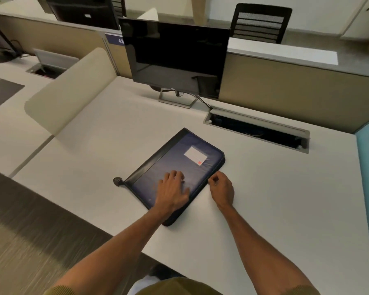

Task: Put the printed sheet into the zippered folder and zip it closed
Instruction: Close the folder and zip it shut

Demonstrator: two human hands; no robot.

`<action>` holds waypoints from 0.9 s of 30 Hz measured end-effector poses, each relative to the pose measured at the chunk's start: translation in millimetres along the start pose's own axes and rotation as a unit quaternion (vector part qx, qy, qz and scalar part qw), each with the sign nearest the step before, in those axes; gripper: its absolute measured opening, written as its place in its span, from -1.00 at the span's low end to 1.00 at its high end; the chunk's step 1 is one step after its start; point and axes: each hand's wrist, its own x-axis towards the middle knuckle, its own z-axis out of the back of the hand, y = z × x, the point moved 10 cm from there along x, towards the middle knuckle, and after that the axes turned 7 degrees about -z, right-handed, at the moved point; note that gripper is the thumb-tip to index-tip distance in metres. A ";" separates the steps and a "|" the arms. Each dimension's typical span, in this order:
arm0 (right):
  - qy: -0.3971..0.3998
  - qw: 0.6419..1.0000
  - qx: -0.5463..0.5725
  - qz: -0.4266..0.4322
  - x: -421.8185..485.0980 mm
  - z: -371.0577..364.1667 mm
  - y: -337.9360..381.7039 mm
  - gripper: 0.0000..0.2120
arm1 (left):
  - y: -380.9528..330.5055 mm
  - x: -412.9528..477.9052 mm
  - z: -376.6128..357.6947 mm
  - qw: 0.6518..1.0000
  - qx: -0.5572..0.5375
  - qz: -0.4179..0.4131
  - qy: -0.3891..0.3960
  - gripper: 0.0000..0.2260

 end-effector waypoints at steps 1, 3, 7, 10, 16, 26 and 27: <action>-0.001 1.000 -0.005 0.000 0.1 0.3 1.1 -0.89 | -13.5 10.3 -7.6 0.999 0.034 -0.027 0.026 -0.54; -0.005 1.000 -0.016 0.002 0.4 0.6 2.6 -0.89 | -33.9 27.7 -21.3 0.993 0.084 -0.055 0.065 -0.33; -0.015 0.999 -0.028 0.009 2.0 -0.6 3.9 -0.91 | -47.5 50.7 -45.8 0.981 0.138 -0.066 0.123 0.00; -0.041 0.999 -0.013 -0.022 7.2 3.1 -2.3 -0.91 | -46.4 60.4 -59.6 0.976 0.143 -0.077 0.147 -0.12; -0.089 0.989 0.064 -0.099 42.9 26.6 -15.4 -0.91 | -40.5 70.0 -68.8 0.966 0.153 -0.120 0.172 -0.22; -0.013 0.999 -0.028 0.011 122.4 41.8 23.8 -0.90 | -34.2 74.3 -65.5 0.960 0.159 -0.172 0.151 -0.20; 0.000 0.999 -0.044 0.028 126.4 40.9 27.3 -0.91 | -37.4 80.4 -55.2 0.964 0.154 -0.179 0.120 -0.25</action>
